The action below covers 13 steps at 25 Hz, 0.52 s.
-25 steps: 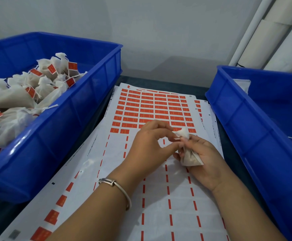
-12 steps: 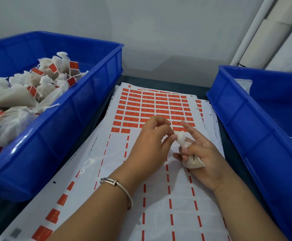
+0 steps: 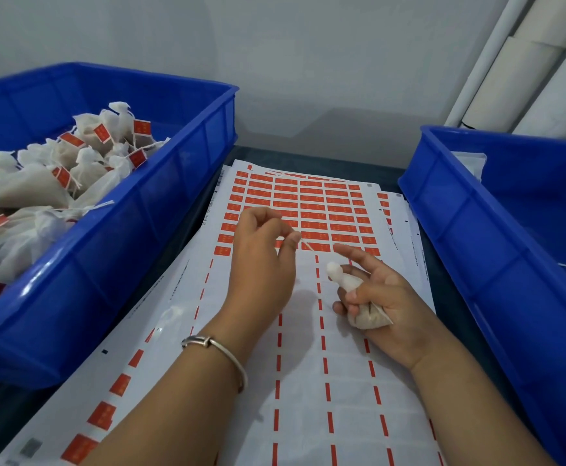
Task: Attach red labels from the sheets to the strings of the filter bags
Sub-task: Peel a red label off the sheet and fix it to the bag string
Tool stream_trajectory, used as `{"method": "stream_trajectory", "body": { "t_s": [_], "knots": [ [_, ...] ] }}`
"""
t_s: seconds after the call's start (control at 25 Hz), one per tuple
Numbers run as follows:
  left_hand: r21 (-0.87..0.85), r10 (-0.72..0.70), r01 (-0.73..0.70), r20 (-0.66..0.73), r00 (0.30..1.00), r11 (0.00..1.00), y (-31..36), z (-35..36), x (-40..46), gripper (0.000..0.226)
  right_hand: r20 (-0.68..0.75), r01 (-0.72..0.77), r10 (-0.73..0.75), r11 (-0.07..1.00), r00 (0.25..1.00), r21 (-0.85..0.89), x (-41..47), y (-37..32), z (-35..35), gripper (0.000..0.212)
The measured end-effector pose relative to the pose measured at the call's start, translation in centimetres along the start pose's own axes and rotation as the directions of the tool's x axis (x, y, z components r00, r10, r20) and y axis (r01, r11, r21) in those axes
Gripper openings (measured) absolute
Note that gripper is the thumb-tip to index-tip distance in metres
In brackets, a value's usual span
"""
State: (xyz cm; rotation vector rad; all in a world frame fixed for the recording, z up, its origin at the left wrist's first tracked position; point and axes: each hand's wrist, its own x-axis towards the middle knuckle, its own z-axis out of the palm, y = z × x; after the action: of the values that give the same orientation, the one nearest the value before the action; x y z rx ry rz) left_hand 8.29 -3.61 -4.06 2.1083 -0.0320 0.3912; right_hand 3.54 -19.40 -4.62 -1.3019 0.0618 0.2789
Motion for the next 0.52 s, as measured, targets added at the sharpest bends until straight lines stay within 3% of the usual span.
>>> {"method": "stream_trajectory", "body": {
  "t_s": [0.16, 0.4, 0.52],
  "knots": [
    [-0.111, -0.002, 0.008, 0.056, 0.998, 0.994, 0.2, 0.5, -0.5, 0.003, 0.092, 0.009, -0.004, 0.998, 0.996, -0.055, -0.4, -0.2, 0.2, 0.025],
    [-0.19, 0.05, -0.027, 0.116, 0.992, 0.981, 1.3, 0.0, -1.2, 0.005, 0.008, -0.001, 0.001, 1.0, 1.0, 0.006, -0.7, -0.6, 1.1, 0.024],
    [-0.12, 0.104, -0.089, 0.125, 0.987, 0.989, 1.8, -1.3, -0.6, 0.005, 0.012, 0.01, -0.01, 1.0, 1.0, 0.001, -0.6, -1.6, 1.8, 0.018]
  ]
}}
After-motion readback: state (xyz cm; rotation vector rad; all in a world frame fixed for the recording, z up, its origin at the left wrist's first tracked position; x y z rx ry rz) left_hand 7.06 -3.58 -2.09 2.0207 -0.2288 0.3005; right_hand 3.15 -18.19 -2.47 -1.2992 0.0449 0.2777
